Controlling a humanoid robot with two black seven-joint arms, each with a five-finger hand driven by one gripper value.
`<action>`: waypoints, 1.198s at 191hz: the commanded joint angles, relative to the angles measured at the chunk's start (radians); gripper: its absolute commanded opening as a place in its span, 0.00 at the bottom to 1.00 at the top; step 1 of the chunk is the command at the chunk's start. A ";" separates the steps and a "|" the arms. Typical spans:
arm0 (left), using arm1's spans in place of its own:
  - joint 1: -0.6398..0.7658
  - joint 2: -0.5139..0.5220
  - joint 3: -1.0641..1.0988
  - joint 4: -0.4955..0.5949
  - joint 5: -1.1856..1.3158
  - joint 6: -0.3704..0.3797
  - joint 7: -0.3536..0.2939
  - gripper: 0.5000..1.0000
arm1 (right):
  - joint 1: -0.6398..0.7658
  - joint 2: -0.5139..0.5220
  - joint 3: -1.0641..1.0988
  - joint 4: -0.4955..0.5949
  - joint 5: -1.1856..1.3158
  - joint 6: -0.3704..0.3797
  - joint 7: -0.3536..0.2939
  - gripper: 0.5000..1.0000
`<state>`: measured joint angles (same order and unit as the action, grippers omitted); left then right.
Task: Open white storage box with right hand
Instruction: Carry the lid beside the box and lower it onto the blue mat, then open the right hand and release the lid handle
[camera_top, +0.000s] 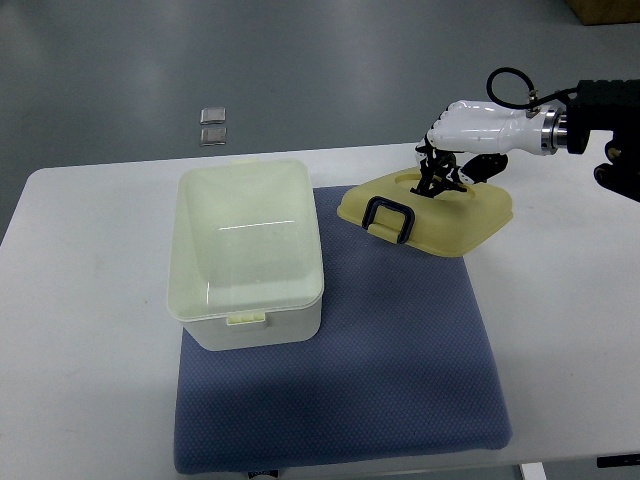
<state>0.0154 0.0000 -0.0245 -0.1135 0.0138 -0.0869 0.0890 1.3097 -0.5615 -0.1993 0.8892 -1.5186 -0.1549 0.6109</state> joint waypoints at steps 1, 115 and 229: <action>-0.002 0.000 0.000 0.000 0.000 -0.001 0.000 1.00 | -0.001 0.028 0.000 -0.003 0.000 -0.002 0.000 0.00; 0.000 0.000 0.000 0.000 0.000 -0.001 0.000 1.00 | -0.037 0.123 0.009 -0.019 0.023 0.009 0.000 0.84; -0.002 0.000 0.000 0.000 0.000 -0.001 0.000 1.00 | -0.029 0.081 0.213 -0.019 0.325 0.434 0.000 0.83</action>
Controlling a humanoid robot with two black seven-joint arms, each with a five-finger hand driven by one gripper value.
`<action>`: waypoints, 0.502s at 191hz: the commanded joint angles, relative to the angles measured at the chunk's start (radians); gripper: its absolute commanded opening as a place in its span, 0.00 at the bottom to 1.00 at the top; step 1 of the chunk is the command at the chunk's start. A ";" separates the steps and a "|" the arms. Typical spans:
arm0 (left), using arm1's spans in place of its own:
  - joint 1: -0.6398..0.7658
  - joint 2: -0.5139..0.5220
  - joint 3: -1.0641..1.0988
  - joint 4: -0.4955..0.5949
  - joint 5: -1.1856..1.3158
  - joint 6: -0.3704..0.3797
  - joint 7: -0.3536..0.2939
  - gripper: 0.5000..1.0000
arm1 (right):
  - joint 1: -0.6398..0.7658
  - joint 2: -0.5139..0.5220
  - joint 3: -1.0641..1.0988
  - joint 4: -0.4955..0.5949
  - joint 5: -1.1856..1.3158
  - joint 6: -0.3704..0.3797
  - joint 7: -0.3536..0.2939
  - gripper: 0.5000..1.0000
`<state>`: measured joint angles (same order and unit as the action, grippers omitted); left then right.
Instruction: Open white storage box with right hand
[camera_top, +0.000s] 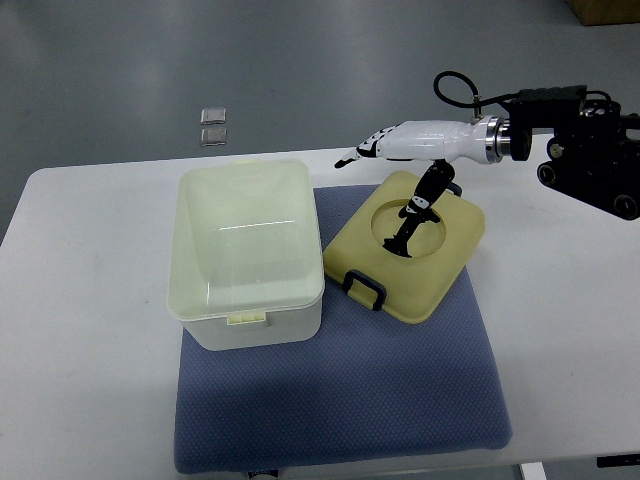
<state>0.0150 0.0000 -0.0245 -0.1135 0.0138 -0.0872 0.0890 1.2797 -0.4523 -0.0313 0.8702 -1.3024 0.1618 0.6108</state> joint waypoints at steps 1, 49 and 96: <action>-0.001 0.000 0.000 0.000 0.000 0.000 0.000 1.00 | 0.001 -0.031 0.047 0.000 0.118 0.131 0.000 0.83; 0.000 0.000 0.000 0.000 0.000 0.001 0.000 1.00 | -0.016 -0.009 0.088 -0.105 0.425 0.328 -0.039 0.83; 0.000 0.000 0.000 0.000 0.000 0.000 0.000 1.00 | -0.074 0.003 0.093 -0.125 0.928 0.326 -0.278 0.84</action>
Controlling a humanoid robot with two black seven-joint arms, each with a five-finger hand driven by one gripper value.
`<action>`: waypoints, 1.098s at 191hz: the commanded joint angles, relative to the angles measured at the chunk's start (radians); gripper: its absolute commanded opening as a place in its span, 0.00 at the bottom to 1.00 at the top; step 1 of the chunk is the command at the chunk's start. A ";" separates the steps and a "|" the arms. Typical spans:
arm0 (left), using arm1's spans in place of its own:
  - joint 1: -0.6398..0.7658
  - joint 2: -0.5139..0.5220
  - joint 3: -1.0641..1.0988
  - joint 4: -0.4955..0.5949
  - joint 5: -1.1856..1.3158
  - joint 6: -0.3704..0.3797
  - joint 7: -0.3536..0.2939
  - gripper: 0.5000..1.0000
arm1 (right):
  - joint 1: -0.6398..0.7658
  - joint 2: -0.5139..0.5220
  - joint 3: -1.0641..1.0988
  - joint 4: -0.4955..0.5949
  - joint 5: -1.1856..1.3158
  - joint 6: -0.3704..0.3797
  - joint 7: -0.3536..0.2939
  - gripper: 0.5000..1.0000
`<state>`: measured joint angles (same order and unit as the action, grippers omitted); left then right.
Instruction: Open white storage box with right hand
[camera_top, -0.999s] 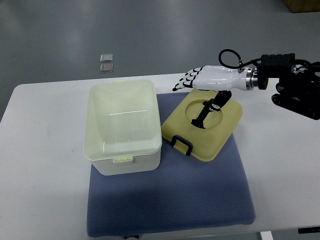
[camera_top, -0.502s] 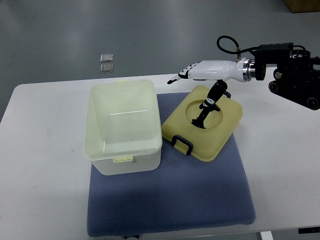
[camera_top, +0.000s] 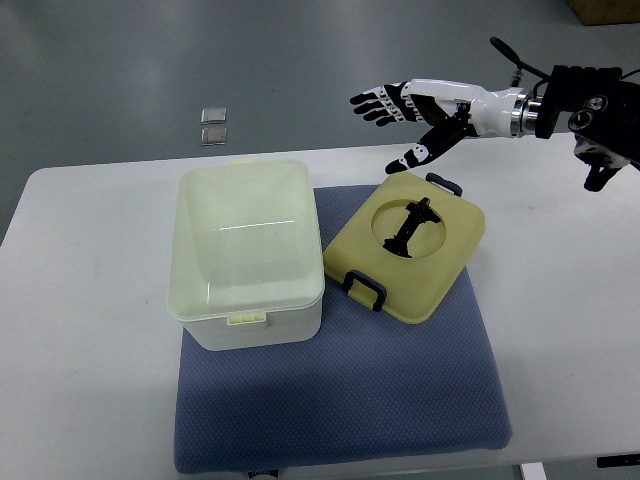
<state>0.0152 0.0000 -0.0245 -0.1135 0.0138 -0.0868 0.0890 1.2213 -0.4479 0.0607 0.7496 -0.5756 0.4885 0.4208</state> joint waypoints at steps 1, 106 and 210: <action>0.000 0.000 0.000 0.000 0.000 -0.001 0.000 1.00 | -0.016 -0.002 0.001 -0.004 0.201 -0.001 -0.088 0.84; 0.000 0.000 0.000 0.000 0.000 -0.001 0.000 1.00 | -0.123 0.078 0.134 -0.072 0.889 -0.054 -0.310 0.84; 0.000 0.000 0.000 0.000 0.000 -0.001 0.000 1.00 | -0.177 0.109 0.153 -0.064 1.037 -0.162 -0.352 0.85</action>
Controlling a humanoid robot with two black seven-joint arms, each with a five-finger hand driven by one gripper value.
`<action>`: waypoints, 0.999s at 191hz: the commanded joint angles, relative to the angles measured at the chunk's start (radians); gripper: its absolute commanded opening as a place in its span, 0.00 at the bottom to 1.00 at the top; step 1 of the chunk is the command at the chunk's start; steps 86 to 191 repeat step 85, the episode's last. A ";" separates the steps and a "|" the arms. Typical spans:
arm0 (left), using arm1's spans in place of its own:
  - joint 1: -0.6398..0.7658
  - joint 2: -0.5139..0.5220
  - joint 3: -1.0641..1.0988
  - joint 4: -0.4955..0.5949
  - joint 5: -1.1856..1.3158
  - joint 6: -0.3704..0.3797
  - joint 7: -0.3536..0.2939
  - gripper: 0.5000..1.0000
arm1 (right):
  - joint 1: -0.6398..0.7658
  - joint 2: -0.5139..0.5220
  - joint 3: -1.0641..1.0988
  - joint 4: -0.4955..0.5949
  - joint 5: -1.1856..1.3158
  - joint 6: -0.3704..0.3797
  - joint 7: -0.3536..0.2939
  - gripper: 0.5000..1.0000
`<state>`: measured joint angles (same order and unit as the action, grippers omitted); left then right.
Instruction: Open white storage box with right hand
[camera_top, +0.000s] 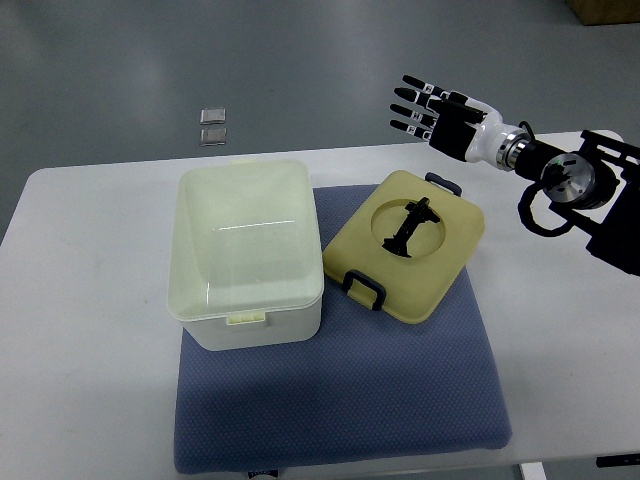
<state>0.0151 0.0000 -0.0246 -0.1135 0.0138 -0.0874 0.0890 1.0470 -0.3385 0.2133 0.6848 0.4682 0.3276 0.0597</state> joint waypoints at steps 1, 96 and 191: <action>0.000 0.000 0.000 0.000 0.000 0.000 0.000 1.00 | -0.002 -0.001 0.000 0.001 -0.006 -0.001 0.009 0.85; 0.000 0.000 0.000 0.000 -0.002 0.000 0.000 1.00 | -0.002 -0.011 0.005 -0.005 -0.017 0.013 0.012 0.85; 0.000 0.000 0.000 0.000 -0.002 0.000 0.000 1.00 | -0.002 -0.011 0.005 -0.005 -0.017 0.013 0.012 0.85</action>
